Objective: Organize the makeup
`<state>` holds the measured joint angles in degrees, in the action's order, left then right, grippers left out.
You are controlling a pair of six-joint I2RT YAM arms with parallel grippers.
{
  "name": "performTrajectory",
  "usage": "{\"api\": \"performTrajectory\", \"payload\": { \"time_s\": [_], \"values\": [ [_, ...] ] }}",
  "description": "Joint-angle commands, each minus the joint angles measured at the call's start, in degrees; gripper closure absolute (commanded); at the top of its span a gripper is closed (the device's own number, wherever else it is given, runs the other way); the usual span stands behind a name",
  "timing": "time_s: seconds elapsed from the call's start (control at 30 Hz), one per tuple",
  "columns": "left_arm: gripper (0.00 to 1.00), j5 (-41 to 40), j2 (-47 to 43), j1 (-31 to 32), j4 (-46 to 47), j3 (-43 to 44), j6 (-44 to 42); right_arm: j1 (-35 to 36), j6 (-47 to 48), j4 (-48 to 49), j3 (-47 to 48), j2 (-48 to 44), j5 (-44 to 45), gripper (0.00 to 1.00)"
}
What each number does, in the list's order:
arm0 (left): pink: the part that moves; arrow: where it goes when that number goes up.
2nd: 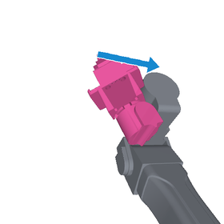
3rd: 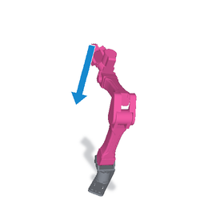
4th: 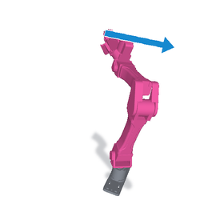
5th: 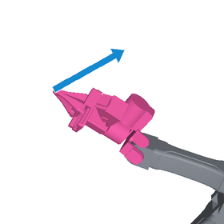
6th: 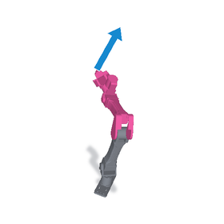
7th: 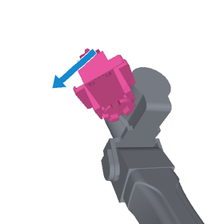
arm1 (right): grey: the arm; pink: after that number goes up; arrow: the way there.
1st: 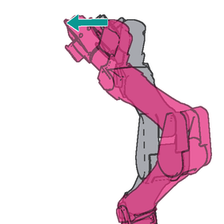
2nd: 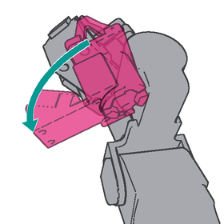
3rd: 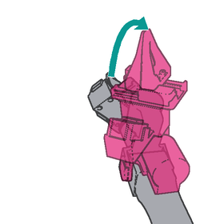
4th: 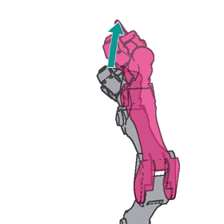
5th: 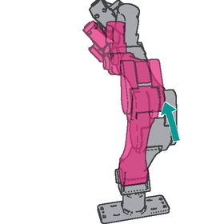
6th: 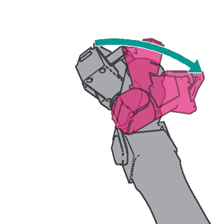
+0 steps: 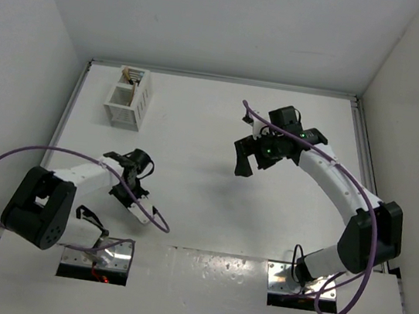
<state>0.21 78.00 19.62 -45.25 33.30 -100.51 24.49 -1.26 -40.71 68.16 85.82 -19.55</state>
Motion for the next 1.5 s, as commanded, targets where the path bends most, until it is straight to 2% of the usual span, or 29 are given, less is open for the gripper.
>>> {"api": "performTrajectory", "payload": {
  "time_s": [0.0,0.07,0.2,0.3,0.4,0.43,0.5,0.53,0.6,0.63,0.7,0.73,0.8,0.83,0.97,1.13,1.27,1.47],
  "values": [
    [0.95,8.8,3.1,2.1,-2.6,-4.6,2.6,-0.2,0.9,1.2,-0.1,-2.2,-0.3,0.0],
    [1.0,9.5,3.6,2.1,-2.6,-4.6,4.2,-0.3,0.7,1.2,-0.1,-2.2,-0.2,0.0],
    [1.0,12.2,5.1,1.7,-1.5,1.0,13.8,-0.3,0.8,1.1,-0.4,-2.6,0.1,0.0],
    [1.0,19.3,6.5,-5.2,-7.2,15.6,20.4,-0.5,0.5,1.9,-1.3,-3.3,0.5,0.0],
    [1.0,31.1,8.1,-10.2,-12.1,27.0,24.2,-1.3,-0.8,3.8,-2.4,-3.8,-0.8,0.0],
    [1.0,36.6,10.3,-13.3,-15.1,35.4,27.2,-2.0,-1.4,5.0,-2.6,-3.7,-1.3,0.0],
    [1.0,38.0,13.1,-15.3,-16.9,43.9,30.1,-3.0,-1.5,5.5,-2.4,-3.8,-1.4,0.0],
    [1.0,37.2,14.5,-16.5,-16.9,51.9,31.8,-3.1,-1.6,5.8,-2.3,-3.8,-1.4,0.0],
    [1.0,28.7,18.5,-17.7,-14.9,58.6,31.6,-4.3,-1.3,6.5,-1.8,-3.5,-1.5,0.0],
    [1.0,19.8,19.6,-18.4,-12.1,63.3,29.8,-4.6,-1.3,6.8,-1.7,-3.5,-1.6,0.0],
    [1.0,10.3,21.0,-18.4,-6.7,65.1,25.7,-5.8,-0.9,7.1,-0.9,-2.8,-1.7,0.0],
    [1.0,2.1,21.0,-18.4,0.4,64.1,19.5,-6.0,-0.8,7.1,-0.5,-2.7,-2.2,0.0],
    [1.0,-4.4,20.4,-18.4,9.3,61.2,12.8,-7.2,-0.9,8.1,0.0,-1.6,-2.5,0.0],
    [1.0,-9.0,20.4,-18.4,18.5,58.1,6.4,-7.5,-1.0,8.6,0.6,-1.0,-2.6,0.0],
    [1.0,-15.7,22.6,-17.2,34.0,55.7,-5.8,-8.6,-2.0,9.0,2.0,0.0,-3.4,0.0],
    [1.0,-20.7,29.9,-17.8,37.8,61.9,-12.3,-9.5,-2.2,8.6,1.4,-0.6,-3.5,0.0],
    [1.0,-21.7,31.2,-18.3,44.1,60.0,-20.8,-9.9,-2.8,8.7,-0.8,-1.7,-3.3,0.0],
    [1.0,-23.5,31.2,-18.3,46.7,57.3,-28.3,-10.0,-5.2,11.1,-3.8,-3.5,-3.7,0.0]
  ]
}}
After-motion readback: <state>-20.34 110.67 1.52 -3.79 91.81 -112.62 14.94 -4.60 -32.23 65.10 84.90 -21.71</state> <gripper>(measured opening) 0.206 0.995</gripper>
